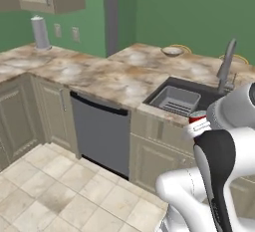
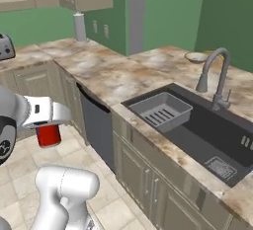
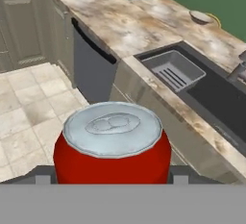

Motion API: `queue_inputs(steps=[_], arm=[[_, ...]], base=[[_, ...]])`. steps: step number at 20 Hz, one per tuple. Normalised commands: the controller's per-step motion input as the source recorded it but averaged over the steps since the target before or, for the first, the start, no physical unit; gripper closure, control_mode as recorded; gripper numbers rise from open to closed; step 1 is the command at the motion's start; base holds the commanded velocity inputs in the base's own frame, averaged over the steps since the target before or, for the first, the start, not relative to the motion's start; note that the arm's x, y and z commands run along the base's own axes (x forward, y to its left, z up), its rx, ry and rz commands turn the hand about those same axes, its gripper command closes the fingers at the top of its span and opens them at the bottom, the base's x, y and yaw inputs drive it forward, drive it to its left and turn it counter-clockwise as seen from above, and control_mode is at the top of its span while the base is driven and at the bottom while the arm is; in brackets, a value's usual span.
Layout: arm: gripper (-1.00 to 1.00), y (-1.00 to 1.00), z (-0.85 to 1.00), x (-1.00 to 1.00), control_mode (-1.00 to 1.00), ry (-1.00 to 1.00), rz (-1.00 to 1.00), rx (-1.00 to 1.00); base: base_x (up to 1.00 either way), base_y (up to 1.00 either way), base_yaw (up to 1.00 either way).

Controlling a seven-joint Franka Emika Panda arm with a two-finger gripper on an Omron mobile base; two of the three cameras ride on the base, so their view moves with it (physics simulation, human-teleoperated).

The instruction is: Open the fridge, grab two sodas, and place both sodas inside the bowl with ice on the dining counter.

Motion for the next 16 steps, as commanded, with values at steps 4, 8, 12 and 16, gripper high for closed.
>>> queue_inputs(steps=[4, 8, 12, 16], arm=[[1.0, 0.0, 0.0, 0.0, 1.0, 0.0, 0.0, 0.0], [1.0, 0.0, 0.0, 0.0, 1.0, 0.0, 0.0, 0.0], [1.0, 0.0, 0.0, 0.0, 1.0, 0.0, 0.0, 0.0], [1.0, 0.0, 0.0, 0.0, 1.0, 0.0, 0.0, 0.0]], base=[[-0.83, -0.8, -0.21], [-0.72, -0.95, -0.22], [-0.71, -0.99, -0.21], [-0.73, -1.0, -0.21]])
